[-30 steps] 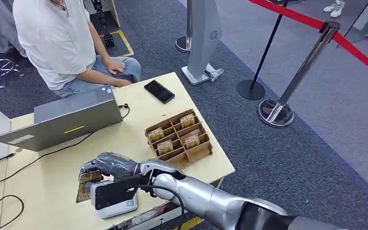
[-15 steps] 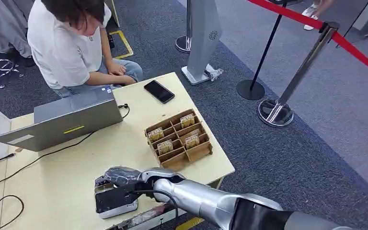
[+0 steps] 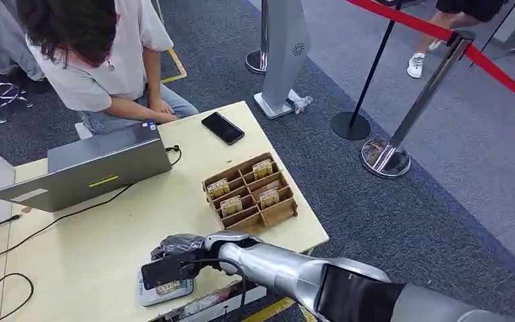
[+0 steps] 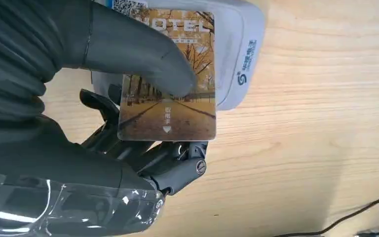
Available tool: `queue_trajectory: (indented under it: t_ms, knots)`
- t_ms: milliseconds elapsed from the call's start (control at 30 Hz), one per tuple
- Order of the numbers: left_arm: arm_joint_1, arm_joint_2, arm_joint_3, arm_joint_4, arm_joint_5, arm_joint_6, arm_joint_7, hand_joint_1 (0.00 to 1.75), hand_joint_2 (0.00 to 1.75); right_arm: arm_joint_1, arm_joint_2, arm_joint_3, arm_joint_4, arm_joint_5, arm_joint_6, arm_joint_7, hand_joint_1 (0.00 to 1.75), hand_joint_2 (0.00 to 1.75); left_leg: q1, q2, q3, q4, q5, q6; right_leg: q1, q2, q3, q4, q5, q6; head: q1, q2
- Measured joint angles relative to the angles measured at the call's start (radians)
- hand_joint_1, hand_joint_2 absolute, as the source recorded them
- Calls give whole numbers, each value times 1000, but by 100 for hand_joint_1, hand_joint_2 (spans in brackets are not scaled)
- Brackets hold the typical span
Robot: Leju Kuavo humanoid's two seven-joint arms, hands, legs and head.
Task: Pass the card to the sensor for recognition and then transmit it.
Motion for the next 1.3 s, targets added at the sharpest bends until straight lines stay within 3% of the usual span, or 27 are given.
queue_trajectory:
  t_ms: [233, 767, 1300]
  knots:
    - [0, 0, 0, 0, -2, 1, -2, 0, 0, -16, 10, 4, 31, 0, -60, 26, 175, 175, 0, 0, 0, 0, 0, 0, 0, 0, 0, 0, 1, 0, 0, 0]
    - [-6, 0, -1, 0, -9, -1, -3, 0, 0, -47, 42, 63, 92, 78, -115, 80, 175, 175, 0, 0, 0, 0, 1, 0, 0, 0, 0, 0, 1, -1, 0, 0]
    - [-7, 0, -1, 0, -15, 0, -4, 0, 0, -49, 47, 88, 98, 76, -182, 45, 175, 175, 0, 0, 0, 0, 1, 0, 0, 0, 0, 0, 1, -1, 0, 0]
